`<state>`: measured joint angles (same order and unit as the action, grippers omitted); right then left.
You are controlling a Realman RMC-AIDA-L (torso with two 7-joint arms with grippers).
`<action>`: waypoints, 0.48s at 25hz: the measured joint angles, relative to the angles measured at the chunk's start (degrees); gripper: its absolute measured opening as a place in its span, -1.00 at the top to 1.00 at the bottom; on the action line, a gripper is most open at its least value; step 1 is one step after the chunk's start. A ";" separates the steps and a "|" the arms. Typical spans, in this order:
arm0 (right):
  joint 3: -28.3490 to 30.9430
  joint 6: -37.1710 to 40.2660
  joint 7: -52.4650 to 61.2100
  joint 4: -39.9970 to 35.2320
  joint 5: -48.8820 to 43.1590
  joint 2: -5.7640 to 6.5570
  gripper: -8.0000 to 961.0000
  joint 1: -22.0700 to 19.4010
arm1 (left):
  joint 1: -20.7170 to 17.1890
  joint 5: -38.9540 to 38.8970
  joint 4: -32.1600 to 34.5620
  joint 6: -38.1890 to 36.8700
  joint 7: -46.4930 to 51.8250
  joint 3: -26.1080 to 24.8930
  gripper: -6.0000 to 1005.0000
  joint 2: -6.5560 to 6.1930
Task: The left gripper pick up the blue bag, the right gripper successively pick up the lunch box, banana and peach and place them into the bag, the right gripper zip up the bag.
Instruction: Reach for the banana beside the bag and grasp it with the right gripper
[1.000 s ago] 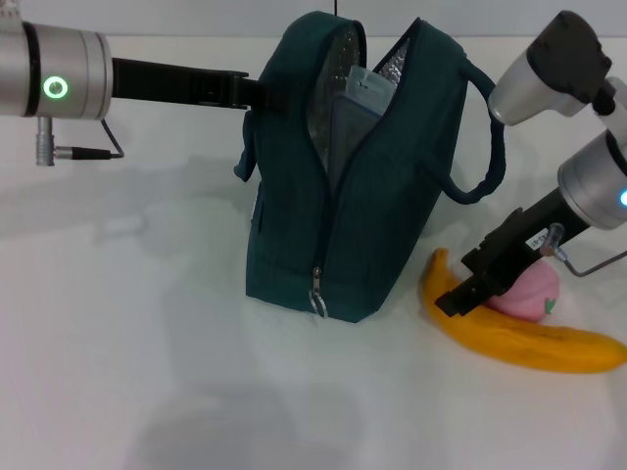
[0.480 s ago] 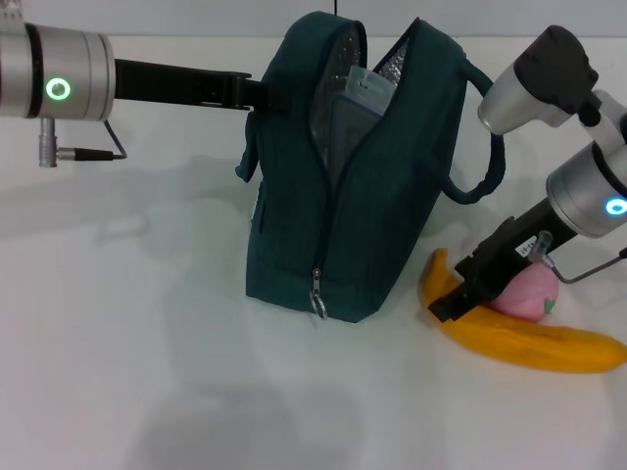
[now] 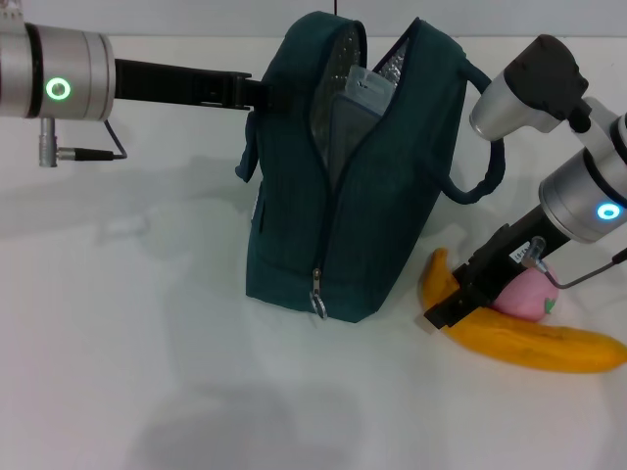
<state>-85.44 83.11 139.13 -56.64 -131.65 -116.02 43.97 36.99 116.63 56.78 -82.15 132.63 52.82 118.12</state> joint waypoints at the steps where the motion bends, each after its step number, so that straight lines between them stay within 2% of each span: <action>1: 0.00 0.00 0.00 0.03 0.00 0.00 -0.57 0.03 | 0.00 0.00 0.00 -0.01 0.00 0.00 0.85 0.00; 12: 0.01 0.14 0.36 0.54 0.02 0.00 -0.56 0.21 | 0.21 0.00 0.00 -0.16 0.00 0.00 0.85 0.09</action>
<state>-85.43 83.25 139.49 -56.10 -131.62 -116.01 44.18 37.20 116.63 56.78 -82.31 132.63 52.82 118.21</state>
